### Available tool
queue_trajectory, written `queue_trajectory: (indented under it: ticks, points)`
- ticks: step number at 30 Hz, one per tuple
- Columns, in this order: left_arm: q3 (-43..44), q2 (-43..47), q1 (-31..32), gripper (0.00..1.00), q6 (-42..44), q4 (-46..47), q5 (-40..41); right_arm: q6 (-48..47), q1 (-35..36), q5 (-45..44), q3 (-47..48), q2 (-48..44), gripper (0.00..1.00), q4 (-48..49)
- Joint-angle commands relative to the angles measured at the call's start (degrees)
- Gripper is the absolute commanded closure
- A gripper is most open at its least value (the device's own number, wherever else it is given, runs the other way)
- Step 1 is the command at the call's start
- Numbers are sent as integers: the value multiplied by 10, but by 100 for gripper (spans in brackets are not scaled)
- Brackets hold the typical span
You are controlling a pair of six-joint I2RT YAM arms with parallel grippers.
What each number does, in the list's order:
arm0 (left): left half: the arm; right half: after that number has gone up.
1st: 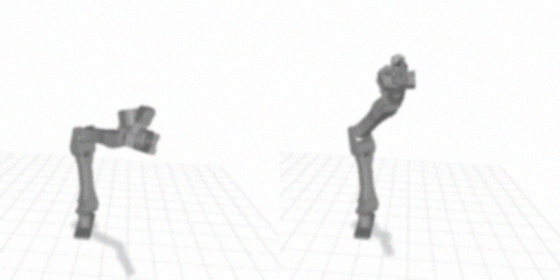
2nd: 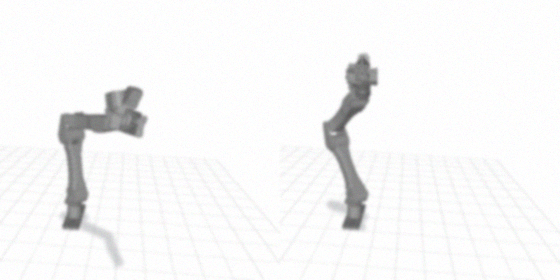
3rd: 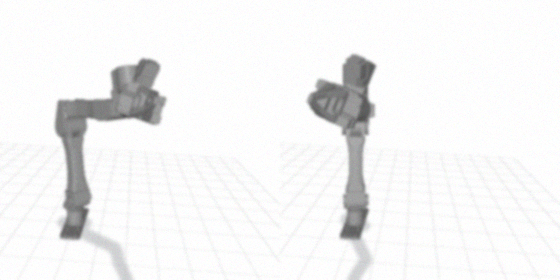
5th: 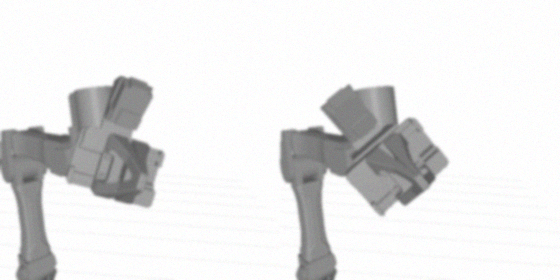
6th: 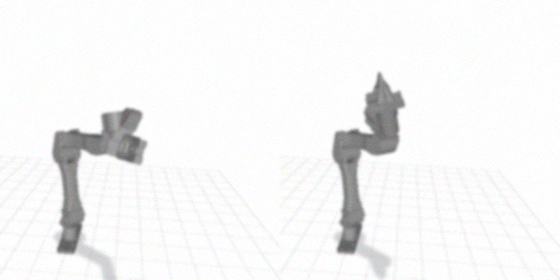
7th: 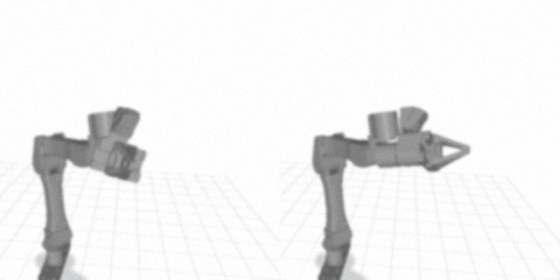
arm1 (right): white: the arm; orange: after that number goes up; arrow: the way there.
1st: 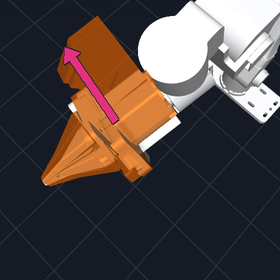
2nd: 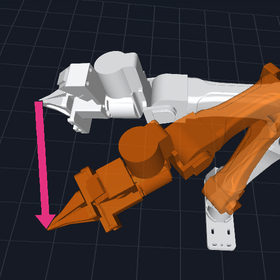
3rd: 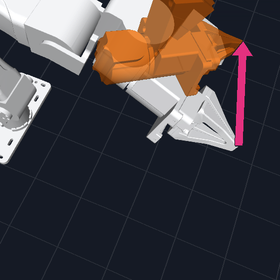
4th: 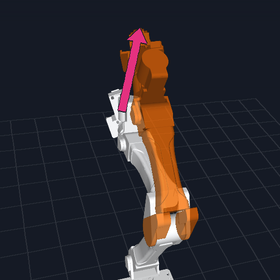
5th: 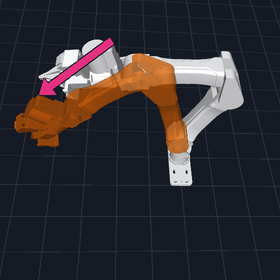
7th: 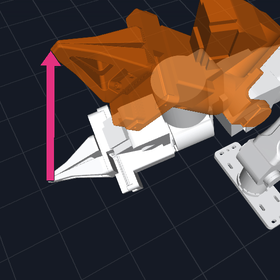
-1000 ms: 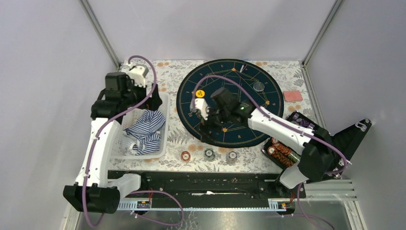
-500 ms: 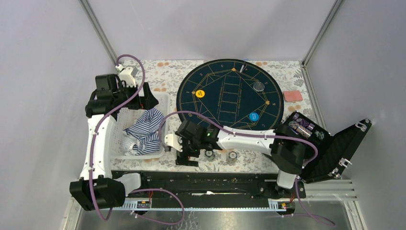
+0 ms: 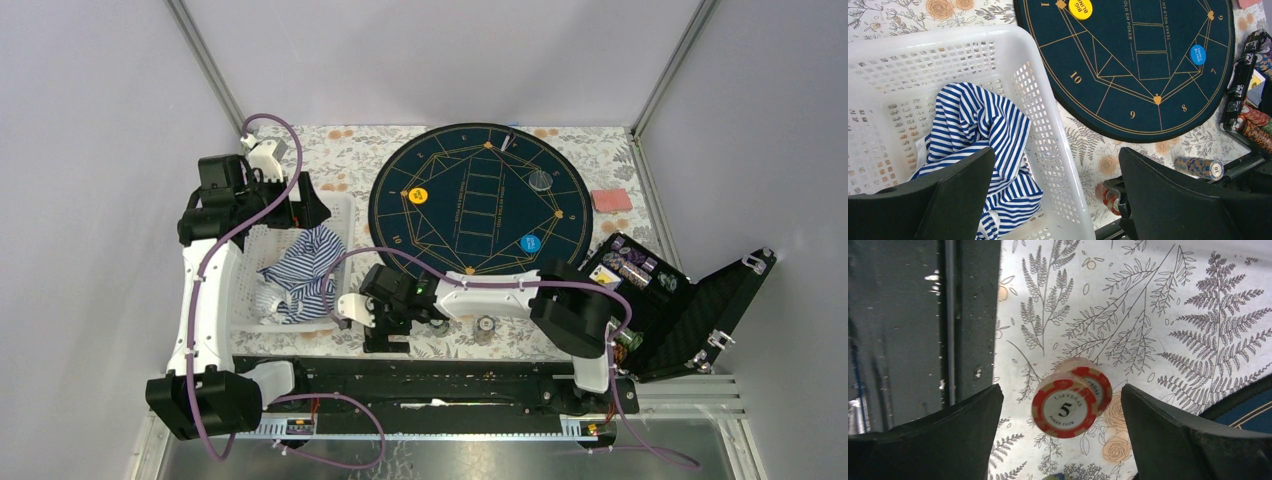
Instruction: Distribute texas hold em gaming equipment
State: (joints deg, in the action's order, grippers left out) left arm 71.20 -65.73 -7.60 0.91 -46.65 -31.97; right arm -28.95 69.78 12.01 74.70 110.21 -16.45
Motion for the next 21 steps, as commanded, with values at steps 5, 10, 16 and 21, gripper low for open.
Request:
queue_trajectory:
  ticks: [5, 10, 16, 21]
  points:
    - [-2, 21, -5, 1, -3, 20, -17, -20, 5, -27, 26, 43, 20, 25]
    - [-3, 25, -5, 1, -3, 20, -18, -22, -2, -32, 34, 59, 30, 21]
    - [-2, 22, -5, 1, -4, 20, -22, -19, -20, -10, 53, 74, 42, -5]
    - [-2, 20, -6, 1, -3, 20, -21, -20, -20, -3, 60, 79, 47, -24]
